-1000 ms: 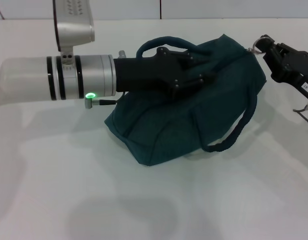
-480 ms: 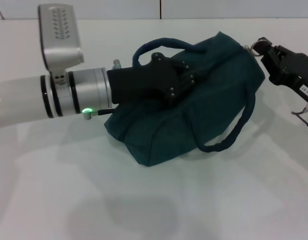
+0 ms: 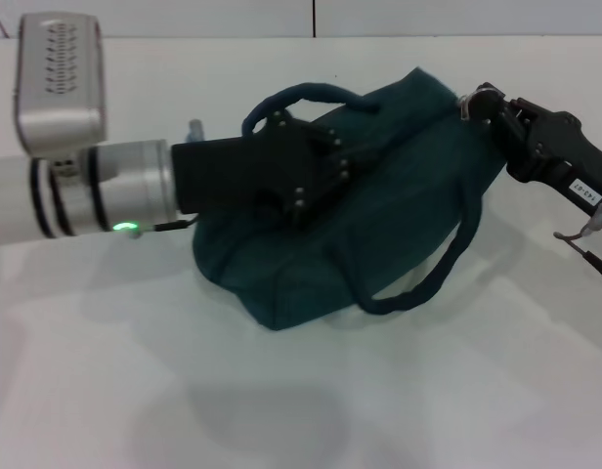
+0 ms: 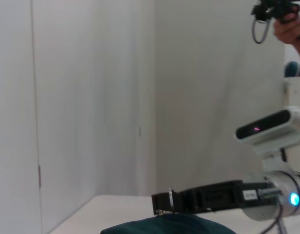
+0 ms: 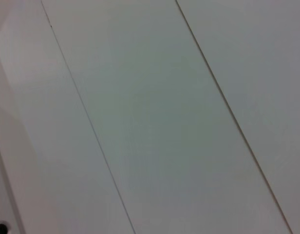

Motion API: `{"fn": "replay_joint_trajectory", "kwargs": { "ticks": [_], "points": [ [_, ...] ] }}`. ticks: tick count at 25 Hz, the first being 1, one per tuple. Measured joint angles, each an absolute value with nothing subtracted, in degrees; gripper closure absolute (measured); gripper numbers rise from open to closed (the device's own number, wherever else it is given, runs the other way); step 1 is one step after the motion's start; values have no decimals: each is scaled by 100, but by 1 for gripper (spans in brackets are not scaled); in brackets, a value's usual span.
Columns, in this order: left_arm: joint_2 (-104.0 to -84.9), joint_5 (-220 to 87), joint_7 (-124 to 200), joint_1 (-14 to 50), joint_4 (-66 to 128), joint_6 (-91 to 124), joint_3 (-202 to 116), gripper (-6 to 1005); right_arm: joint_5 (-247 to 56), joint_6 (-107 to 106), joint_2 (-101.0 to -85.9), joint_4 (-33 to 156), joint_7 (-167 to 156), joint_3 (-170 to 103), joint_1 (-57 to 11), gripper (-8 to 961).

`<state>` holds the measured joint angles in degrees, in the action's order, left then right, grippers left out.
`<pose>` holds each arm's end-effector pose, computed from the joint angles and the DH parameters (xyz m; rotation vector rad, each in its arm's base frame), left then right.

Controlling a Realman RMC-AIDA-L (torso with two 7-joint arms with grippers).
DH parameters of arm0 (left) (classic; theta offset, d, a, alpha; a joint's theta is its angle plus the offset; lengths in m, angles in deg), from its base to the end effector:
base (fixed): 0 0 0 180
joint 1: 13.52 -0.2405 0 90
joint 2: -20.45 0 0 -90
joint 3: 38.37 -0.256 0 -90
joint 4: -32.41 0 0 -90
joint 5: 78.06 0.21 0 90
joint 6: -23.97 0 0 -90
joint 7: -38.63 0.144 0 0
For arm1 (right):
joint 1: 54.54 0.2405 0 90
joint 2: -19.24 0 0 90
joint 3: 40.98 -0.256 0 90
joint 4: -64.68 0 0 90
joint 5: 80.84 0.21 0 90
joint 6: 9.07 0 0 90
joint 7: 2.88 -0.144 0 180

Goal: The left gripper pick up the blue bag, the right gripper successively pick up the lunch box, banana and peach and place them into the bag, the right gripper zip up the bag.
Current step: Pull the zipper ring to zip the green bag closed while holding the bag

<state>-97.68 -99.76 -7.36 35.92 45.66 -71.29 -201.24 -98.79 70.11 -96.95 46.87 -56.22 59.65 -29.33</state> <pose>-0.1967 0.3461 -0.0424 -2.7532 -0.0973 -1.0249 0.2452 0.3245 -0.0256 -2.1398 0.6753 1.3323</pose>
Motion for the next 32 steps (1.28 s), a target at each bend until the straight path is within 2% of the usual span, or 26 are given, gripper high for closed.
{"fn": "replay_joint_trajectory", "kwargs": {
  "ticks": [6, 15, 23, 28, 32],
  "points": [
    [-9666, -9820, -936, 3598, 4858, -7344, -20124, 948, -9676, 6962, -9695, 4869, -5638, 5917, -2973, 933],
    [-9643, -9933, -908, 3553, 4894, -7352, -20124, 940, -9311, 6418, -9693, 5073, -5640, 5912, -2957, 932],
    [-9663, -10104, -910, 3552, 4900, -7363, -20123, 932, -9432, 6376, -9649, 5070, -5596, 5980, -2881, 869],
    [-9682, -10161, -927, 3551, 4902, -7361, -20124, 928, -9440, 6412, -9616, 5067, -5594, 5972, -2931, 698],
    [-9692, -10167, -945, 3547, 4903, -7353, -20124, 924, -9559, 6410, -9546, 5120, -5581, 5961, -2989, 611]
  ]
}}
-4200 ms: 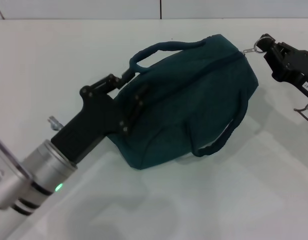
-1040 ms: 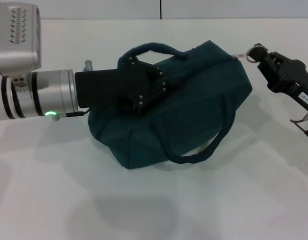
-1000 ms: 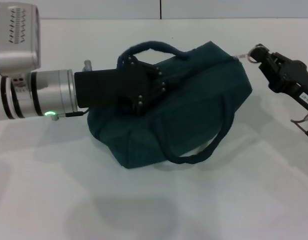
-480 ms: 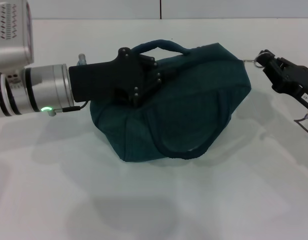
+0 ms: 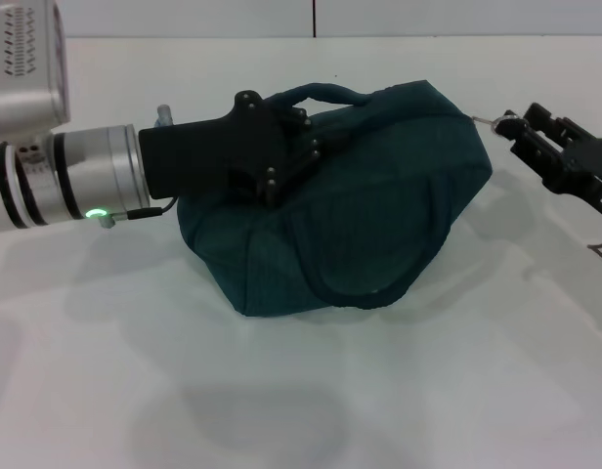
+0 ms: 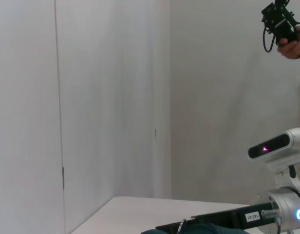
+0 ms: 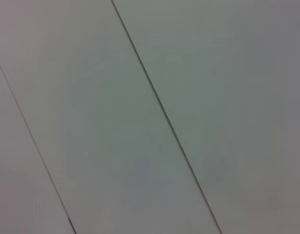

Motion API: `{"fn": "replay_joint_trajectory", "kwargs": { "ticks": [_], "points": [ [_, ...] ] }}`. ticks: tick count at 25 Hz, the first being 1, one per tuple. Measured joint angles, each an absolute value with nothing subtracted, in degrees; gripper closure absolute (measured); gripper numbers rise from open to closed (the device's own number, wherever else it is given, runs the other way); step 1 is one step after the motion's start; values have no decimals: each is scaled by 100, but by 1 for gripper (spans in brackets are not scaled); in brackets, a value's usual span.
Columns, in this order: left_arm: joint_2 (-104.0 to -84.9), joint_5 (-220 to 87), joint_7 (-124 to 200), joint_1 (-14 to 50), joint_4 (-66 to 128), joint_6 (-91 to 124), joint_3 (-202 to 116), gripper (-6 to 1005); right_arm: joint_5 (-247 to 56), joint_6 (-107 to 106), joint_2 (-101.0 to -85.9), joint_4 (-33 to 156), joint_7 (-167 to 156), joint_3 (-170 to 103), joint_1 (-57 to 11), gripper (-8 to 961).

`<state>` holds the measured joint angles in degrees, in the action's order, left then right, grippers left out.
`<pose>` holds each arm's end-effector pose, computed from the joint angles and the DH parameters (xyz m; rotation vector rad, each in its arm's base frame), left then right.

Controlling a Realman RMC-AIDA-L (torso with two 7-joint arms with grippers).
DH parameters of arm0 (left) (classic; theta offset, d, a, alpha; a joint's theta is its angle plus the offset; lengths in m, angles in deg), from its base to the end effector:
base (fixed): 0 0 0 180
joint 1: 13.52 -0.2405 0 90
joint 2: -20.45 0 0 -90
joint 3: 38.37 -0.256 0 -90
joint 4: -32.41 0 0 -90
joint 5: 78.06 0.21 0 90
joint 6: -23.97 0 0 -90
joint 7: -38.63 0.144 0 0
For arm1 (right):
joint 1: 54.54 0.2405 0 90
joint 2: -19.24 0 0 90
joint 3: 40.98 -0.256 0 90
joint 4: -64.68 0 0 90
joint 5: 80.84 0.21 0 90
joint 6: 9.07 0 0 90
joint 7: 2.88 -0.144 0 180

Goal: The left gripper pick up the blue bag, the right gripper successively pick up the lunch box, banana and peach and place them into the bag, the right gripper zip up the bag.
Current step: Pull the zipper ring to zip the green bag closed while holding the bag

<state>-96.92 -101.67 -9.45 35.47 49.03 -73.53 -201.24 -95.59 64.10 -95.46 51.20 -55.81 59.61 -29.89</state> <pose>-0.2055 0.3513 -0.0236 -2.7128 -0.1286 -1.0171 0.2871 0.3283 -0.0185 -2.0456 0.8072 1.1465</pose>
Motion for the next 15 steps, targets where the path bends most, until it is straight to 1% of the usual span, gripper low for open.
{"fn": "replay_joint_trajectory", "kwargs": {
  "ticks": [3, 7, 13, 15],
  "points": [
    [-9709, -10174, -936, 3546, 4902, -7339, -20122, 922, -9580, 6389, -9521, 5130, -5499, 5961, -3041, 547],
    [-9725, -10191, -914, 3543, 4903, -7336, -20114, 918, -9556, 6250, -9543, 5132, -5376, 5910, -3077, 460],
    [-9735, -10264, -937, 3534, 4859, -7355, -20123, 913, -9547, 5834, -9607, 5112, -5364, 5721, -3026, 393],
    [-9734, -10283, -948, 3534, 4853, -7384, -20124, 911, -9560, 5730, -9616, 5087, -5349, 5717, -3006, 415]
  ]
}}
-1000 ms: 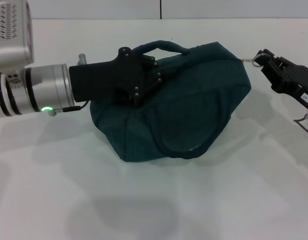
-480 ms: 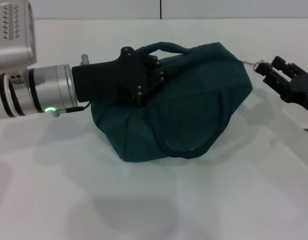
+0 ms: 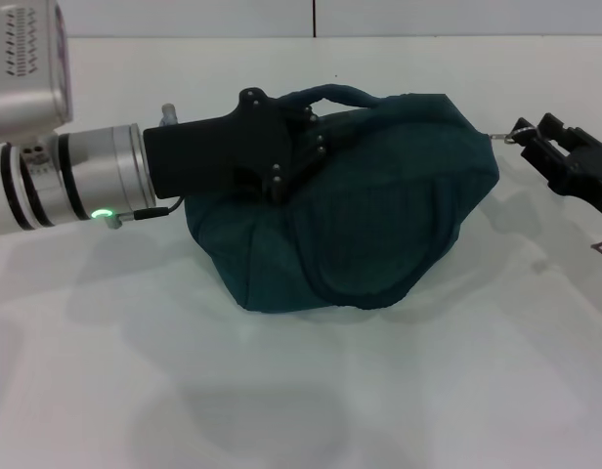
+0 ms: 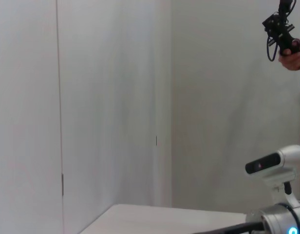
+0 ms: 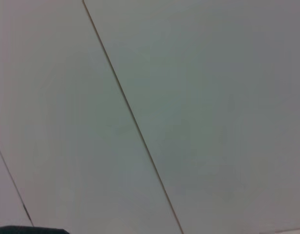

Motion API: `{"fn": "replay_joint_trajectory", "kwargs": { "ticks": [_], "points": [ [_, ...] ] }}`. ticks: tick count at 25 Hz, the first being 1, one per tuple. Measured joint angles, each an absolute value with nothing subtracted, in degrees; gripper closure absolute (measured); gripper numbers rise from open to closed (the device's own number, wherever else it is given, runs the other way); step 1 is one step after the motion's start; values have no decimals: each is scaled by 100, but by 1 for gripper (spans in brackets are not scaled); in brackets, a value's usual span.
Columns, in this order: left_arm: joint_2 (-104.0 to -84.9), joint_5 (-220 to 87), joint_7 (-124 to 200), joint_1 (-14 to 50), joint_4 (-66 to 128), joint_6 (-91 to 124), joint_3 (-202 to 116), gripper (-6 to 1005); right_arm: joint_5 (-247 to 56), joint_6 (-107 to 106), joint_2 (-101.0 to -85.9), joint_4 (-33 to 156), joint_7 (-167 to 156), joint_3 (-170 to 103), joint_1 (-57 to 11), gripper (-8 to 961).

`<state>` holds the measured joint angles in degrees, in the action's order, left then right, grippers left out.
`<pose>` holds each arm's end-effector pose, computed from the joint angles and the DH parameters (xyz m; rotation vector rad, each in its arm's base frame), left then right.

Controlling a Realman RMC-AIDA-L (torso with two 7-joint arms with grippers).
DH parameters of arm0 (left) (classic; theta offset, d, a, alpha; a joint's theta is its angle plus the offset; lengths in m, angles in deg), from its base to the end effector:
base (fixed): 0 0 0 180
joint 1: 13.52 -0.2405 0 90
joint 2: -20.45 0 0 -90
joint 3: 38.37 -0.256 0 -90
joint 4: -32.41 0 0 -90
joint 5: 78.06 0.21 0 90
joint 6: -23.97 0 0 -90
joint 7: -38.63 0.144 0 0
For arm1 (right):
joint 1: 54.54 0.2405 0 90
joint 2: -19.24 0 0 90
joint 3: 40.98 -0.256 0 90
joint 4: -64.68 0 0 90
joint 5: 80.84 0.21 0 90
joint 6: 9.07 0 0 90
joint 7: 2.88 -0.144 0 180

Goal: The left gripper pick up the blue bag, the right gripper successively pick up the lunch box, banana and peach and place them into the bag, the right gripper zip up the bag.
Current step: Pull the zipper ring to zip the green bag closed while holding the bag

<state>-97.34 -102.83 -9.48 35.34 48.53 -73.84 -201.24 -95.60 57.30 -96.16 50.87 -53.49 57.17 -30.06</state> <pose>-0.2019 0.3500 -0.0259 -2.6982 -0.1349 -1.0558 0.3007 0.3359 -0.0219 -1.9811 0.8444 1.0279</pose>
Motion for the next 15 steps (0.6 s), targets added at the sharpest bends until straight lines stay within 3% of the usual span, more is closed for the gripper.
{"fn": "replay_joint_trajectory", "kwargs": {
  "ticks": [3, 12, 15],
  "points": [
    [-9724, -10317, -990, 3533, 4850, -7517, -20121, 908, -9556, 5673, -9634, 5078, -5279, 5705, -2995, 447],
    [-9685, -10553, -1307, 3505, 4871, -7653, -20124, 900, -9562, 5676, -9650, 5074, -5254, 5743, -3036, 720],
    [-9814, -10657, -1274, 3391, 4901, -7587, -20120, 897, -9580, 5913, -9639, 5062, -5257, 5795, -3046, 747]
  ]
}}
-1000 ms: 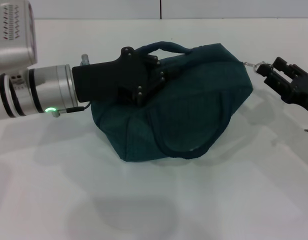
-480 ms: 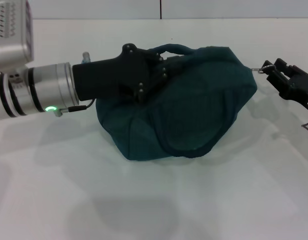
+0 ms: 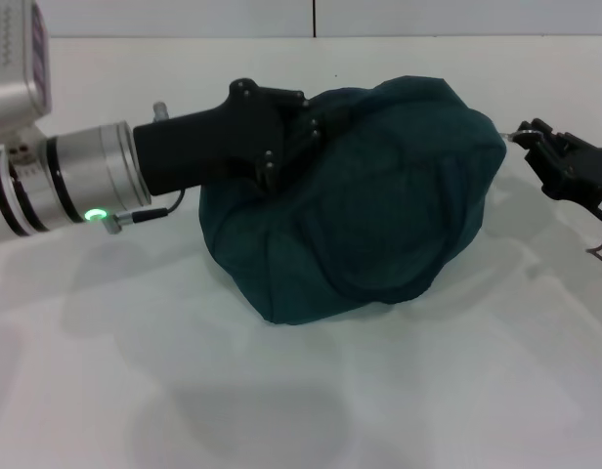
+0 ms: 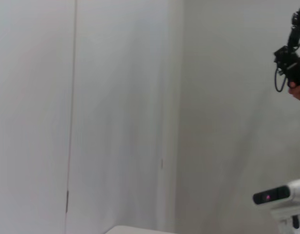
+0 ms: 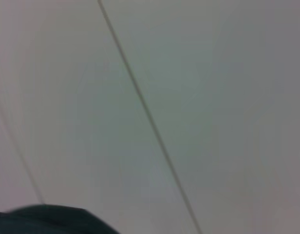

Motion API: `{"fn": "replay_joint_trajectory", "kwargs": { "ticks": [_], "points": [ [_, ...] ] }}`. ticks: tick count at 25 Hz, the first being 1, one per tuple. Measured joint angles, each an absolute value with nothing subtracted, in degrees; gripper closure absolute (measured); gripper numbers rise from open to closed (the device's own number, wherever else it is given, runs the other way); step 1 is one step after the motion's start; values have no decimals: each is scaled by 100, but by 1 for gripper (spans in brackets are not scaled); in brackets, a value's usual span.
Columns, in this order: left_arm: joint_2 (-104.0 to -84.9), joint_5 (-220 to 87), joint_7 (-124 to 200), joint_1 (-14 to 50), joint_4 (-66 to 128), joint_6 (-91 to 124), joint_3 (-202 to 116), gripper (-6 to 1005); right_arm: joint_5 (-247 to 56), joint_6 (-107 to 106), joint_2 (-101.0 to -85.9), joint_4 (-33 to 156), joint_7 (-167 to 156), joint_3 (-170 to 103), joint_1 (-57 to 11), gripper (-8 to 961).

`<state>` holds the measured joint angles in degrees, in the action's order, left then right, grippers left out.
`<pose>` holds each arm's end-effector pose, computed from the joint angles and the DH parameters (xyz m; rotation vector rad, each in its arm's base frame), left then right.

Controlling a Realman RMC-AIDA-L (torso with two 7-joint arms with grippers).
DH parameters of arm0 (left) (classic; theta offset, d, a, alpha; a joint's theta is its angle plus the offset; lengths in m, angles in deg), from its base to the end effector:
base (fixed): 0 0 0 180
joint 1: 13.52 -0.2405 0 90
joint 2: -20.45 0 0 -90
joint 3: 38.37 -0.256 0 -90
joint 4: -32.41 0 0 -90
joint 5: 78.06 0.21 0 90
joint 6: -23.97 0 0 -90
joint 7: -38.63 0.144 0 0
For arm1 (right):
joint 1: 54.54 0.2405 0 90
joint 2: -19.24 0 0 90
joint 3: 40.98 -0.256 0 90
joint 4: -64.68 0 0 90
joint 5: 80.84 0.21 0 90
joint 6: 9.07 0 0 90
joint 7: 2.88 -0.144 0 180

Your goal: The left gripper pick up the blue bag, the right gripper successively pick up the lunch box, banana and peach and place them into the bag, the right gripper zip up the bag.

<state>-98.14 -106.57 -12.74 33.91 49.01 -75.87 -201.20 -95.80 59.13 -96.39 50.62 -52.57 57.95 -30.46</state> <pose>-0.2025 0.3452 -0.0223 -2.6432 -0.2324 -1.1566 0.2961 0.3313 -0.0245 -2.0063 0.8114 1.0496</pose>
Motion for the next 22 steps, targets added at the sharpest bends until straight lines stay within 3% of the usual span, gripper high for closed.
{"fn": "replay_joint_trajectory", "kwargs": {
  "ticks": [7, 13, 18, 22],
  "points": [
    [-9882, -10841, -1251, 3226, 4887, -7468, -20122, 891, -10128, 6257, -9377, 5067, -5824, 5875, -3131, 809],
    [-9885, -10845, -1252, 3188, 4909, -7444, -20124, 870, -10288, 6272, -9197, 5064, -6020, 5881, -3276, 704],
    [-9888, -10849, -1251, 3176, 4896, -7371, -20124, 855, -10718, 6578, -9006, 5077, -6233, 5848, -3270, 484],
    [-9893, -10896, -1135, 3166, 4842, -7368, -20119, 851, -10722, 7029, -8962, 5102, -6150, 5807, -3316, 453]
  ]
}}
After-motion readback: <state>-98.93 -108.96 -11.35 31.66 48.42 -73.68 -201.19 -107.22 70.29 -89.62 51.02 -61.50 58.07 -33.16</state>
